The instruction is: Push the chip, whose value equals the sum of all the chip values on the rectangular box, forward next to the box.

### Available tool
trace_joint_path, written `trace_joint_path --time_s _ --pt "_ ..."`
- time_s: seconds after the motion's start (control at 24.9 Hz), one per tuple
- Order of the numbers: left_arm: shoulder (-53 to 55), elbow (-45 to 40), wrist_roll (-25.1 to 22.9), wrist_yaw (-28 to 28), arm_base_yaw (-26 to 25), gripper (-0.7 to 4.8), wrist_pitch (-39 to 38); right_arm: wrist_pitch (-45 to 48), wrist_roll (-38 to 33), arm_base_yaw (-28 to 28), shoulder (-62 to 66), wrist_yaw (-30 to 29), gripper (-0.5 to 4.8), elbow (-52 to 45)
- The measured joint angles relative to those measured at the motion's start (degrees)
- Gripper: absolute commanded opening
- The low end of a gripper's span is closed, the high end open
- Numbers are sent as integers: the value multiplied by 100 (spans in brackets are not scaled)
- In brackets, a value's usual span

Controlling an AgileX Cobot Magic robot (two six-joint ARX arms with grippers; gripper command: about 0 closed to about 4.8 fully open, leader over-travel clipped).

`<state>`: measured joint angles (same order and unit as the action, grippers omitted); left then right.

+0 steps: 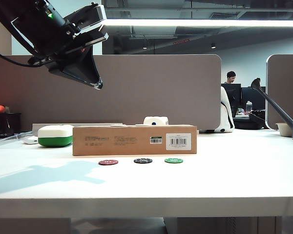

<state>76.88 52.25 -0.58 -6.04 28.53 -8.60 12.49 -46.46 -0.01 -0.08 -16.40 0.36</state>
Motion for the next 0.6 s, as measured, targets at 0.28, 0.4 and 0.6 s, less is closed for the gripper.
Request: trace_joint_path --time_s 0.28,0.4,0.6 --pt "0 0 0 0 0 -5 0 142 -1235 0 76 17 -5 308" --pt "0 0 0 0 0 -5 0 -219 -1318 66 468 20 -5 610" --pt "0 0 0 0 0 -5 0 -247 -1185 629 1622 146 -5 1226"
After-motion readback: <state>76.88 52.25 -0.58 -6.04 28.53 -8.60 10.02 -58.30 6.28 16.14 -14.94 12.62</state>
